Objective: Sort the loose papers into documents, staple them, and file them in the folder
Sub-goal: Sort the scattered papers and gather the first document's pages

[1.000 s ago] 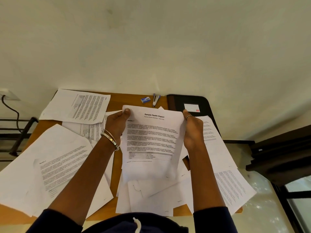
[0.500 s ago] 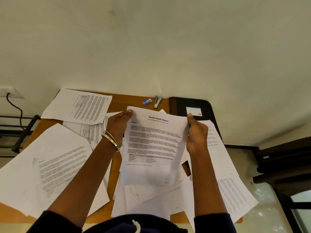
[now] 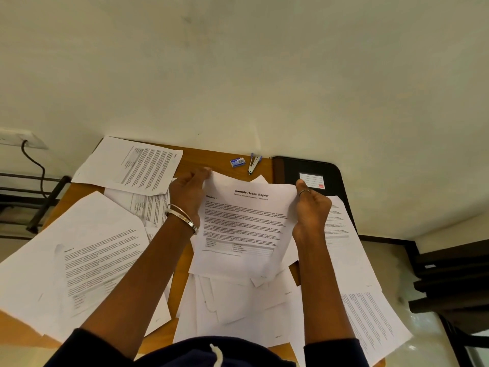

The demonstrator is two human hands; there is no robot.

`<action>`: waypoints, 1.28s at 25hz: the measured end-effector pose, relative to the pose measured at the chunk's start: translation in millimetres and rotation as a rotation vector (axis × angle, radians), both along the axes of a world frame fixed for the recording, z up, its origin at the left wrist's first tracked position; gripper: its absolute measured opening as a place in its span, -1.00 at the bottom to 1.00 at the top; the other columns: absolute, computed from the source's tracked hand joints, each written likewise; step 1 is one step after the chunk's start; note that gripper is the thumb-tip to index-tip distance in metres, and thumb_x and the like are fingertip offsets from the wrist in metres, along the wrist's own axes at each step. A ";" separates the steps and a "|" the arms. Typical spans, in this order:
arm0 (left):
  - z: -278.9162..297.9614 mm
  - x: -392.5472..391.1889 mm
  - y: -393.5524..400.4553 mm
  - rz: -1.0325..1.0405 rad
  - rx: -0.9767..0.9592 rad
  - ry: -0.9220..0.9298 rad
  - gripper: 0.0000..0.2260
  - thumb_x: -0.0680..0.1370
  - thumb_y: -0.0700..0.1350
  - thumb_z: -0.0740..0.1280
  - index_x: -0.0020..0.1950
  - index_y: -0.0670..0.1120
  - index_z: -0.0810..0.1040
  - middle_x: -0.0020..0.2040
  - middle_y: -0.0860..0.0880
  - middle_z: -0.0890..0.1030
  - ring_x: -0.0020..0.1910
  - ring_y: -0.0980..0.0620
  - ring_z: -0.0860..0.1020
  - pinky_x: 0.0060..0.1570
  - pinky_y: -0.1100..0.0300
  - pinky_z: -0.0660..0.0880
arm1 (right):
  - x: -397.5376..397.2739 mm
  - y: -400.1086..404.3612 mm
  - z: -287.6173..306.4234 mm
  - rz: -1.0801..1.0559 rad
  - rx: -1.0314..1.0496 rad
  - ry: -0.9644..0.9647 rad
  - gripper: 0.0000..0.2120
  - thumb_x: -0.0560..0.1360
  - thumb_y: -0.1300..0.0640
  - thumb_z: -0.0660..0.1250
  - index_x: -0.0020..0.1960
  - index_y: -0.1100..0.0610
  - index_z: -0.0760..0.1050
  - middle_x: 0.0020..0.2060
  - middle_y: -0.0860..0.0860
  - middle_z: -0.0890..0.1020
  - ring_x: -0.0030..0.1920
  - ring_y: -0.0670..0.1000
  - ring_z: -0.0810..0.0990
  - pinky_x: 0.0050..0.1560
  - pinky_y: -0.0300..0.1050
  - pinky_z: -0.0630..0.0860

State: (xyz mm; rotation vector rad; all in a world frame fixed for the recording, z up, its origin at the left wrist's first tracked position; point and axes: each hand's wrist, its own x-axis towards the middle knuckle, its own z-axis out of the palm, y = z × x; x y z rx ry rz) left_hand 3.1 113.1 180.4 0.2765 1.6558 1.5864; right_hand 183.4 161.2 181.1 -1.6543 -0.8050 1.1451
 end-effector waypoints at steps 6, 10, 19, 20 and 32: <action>0.8 -8.3 6.5 0.018 -0.035 -0.087 -0.82 0.51 -0.12 0.34 -0.26 0.02 0.41 -0.27 0.02 0.44 -0.26 0.02 0.42 -0.16 0.11 0.39 | -6.1 1.2 -1.8 -0.043 -0.005 0.005 -0.70 0.55 0.02 0.33 -0.33 0.07 0.43 -0.35 -0.05 0.52 -0.29 -0.07 0.47 -0.21 -0.15 0.43; -3.8 -14.8 9.9 0.014 -0.111 -0.106 -0.83 0.54 -0.08 0.27 -0.23 0.02 0.35 -0.28 -0.01 0.42 -0.29 0.01 0.40 -0.29 0.17 0.34 | -13.5 -3.6 0.7 -0.029 0.010 0.017 -0.70 0.55 0.02 0.32 -0.32 0.08 0.43 -0.35 -0.07 0.52 -0.31 -0.08 0.47 -0.28 -0.21 0.40; -9.2 -31.9 3.4 -0.007 -0.160 -0.150 -0.91 0.51 -0.05 0.31 -0.12 -0.02 0.43 -0.25 -0.04 0.48 -0.23 -0.05 0.46 -0.11 0.02 0.42 | -25.3 -10.1 1.4 -0.058 0.011 -0.005 -0.73 0.54 0.01 0.33 -0.31 0.05 0.44 -0.32 -0.08 0.51 -0.27 -0.07 0.46 -0.12 -0.11 0.40; -10.4 -33.9 3.1 -0.009 -0.163 -0.161 -0.90 0.51 -0.06 0.31 -0.06 -0.04 0.43 -0.25 -0.04 0.48 -0.22 -0.06 0.46 -0.10 0.01 0.42 | -26.5 -10.7 1.3 -0.052 0.018 -0.001 -0.72 0.54 0.01 0.33 -0.32 0.05 0.44 -0.32 -0.08 0.50 -0.27 -0.07 0.45 -0.14 -0.13 0.40; -22.4 -59.0 -13.1 -0.363 0.038 -0.112 -0.60 0.45 0.35 0.17 -0.06 0.08 0.57 -0.05 -0.02 0.64 -0.01 -0.10 0.58 0.02 -0.07 0.51 | -33.4 -22.7 -7.4 -0.185 0.026 0.021 -0.76 0.51 0.07 0.38 -0.30 0.06 0.44 -0.28 -0.05 0.52 -0.23 -0.05 0.49 -0.11 -0.09 0.48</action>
